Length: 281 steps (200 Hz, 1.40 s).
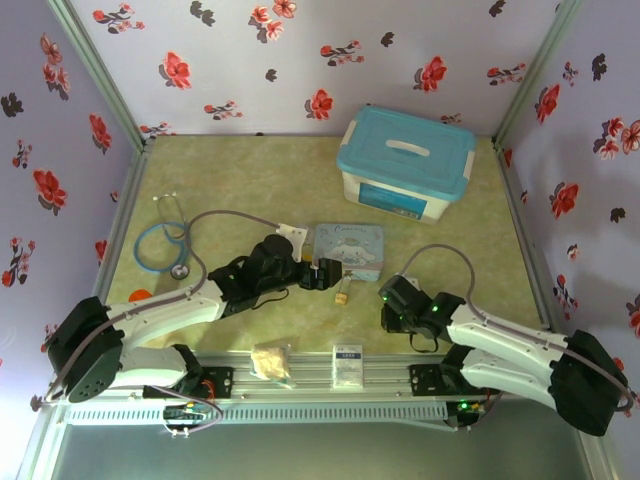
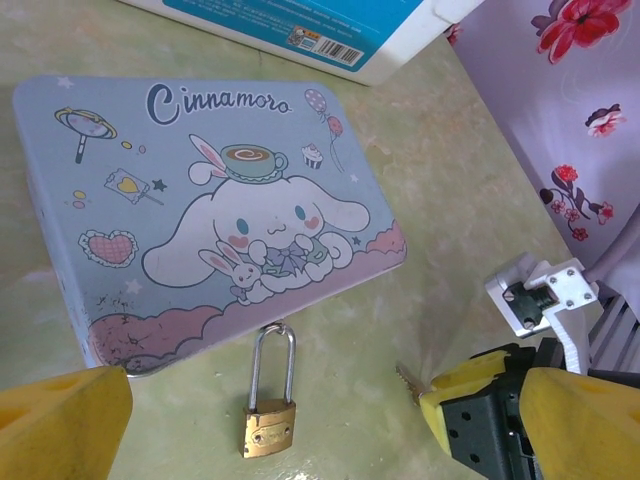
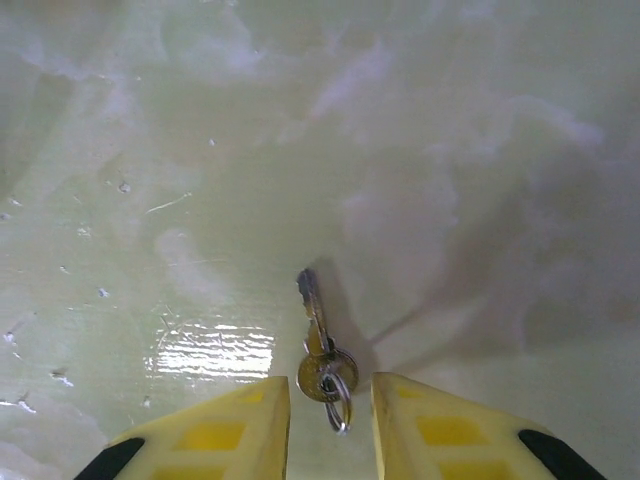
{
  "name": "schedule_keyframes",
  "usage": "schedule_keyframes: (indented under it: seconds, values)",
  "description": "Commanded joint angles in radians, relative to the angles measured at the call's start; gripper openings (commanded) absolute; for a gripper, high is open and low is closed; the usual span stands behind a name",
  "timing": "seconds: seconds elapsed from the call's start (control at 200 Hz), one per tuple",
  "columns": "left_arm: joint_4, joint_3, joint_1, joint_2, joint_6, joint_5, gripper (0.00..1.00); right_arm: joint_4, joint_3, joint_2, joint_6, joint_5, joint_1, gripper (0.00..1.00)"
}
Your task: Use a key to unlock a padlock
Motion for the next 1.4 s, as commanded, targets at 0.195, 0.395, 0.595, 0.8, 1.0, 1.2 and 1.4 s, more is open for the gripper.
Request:
schedule_keyframes:
  seconds: [0.195, 0.395, 0.595, 0.8, 1.0, 1.2, 1.4]
  values:
    - [0.028, -0.031, -0.004, 0.002, -0.039, -0.049, 1.00, 0.055, -0.023, 0.075, 0.041, 0.007, 0.038, 0.23]
    - [0.032, -0.041, -0.004, -0.002, -0.045, -0.062, 1.00, 0.060, -0.023, 0.085, 0.044, 0.015, 0.050, 0.14]
    - [0.031, -0.041, -0.004, 0.005, -0.047, -0.076, 1.00, 0.048, 0.001, 0.084, 0.015, 0.040, 0.049, 0.01]
    - [0.046, -0.036, -0.003, 0.012, -0.042, -0.073, 1.00, -0.004, 0.045, 0.069, -0.021, 0.071, 0.050, 0.00]
    - [0.142, -0.070, -0.005, 0.002, -0.063, -0.026, 0.98, 0.037, 0.080, -0.008, -0.120, 0.059, 0.049, 0.00]
    - [0.180, -0.070, -0.005, 0.010, -0.088, 0.034, 0.90, 0.109, 0.121, -0.056, -0.186, 0.029, 0.051, 0.00]
    - [0.327, -0.070, -0.009, 0.122, -0.159, 0.180, 0.65, 0.199, 0.166, -0.025, -0.197, -0.004, 0.086, 0.00]
